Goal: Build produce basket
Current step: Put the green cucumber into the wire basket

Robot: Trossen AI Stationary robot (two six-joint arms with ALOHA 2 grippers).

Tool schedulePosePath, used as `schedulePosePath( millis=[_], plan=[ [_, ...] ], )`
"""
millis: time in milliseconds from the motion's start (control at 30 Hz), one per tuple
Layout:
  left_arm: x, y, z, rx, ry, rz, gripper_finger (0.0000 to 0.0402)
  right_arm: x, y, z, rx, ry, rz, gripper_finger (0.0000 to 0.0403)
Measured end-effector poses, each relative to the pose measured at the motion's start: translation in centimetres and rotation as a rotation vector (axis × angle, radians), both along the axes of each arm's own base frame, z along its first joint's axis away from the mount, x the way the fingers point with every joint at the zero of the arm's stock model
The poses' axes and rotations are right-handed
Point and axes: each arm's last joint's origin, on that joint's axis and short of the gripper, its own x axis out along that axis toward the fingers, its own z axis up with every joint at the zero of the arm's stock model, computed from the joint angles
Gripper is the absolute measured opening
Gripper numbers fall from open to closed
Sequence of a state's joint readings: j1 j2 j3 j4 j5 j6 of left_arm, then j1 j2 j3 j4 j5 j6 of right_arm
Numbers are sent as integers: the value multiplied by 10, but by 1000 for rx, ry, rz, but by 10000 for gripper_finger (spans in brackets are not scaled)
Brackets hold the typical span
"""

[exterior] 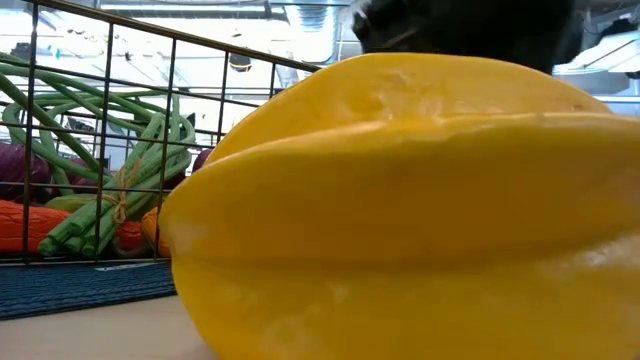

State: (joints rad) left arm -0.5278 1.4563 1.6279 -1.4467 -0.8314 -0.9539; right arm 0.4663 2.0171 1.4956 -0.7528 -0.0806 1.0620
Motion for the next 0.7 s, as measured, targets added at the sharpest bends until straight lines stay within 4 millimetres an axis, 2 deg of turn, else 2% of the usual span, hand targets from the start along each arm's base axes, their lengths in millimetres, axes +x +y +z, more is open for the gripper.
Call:
schedulePosePath(
  millis=[300,567,700],
  plan=[
    [0,0,0,3,10,-7,238,6,-3,1,-7,-59,-1,245],
    [0,0,0,-5,16,-11,238,15,-4,-35,-19,-2,-23,245],
    [0,0,-1,-12,20,-13,238,17,-2,-47,16,36,0,245]
  ],
)
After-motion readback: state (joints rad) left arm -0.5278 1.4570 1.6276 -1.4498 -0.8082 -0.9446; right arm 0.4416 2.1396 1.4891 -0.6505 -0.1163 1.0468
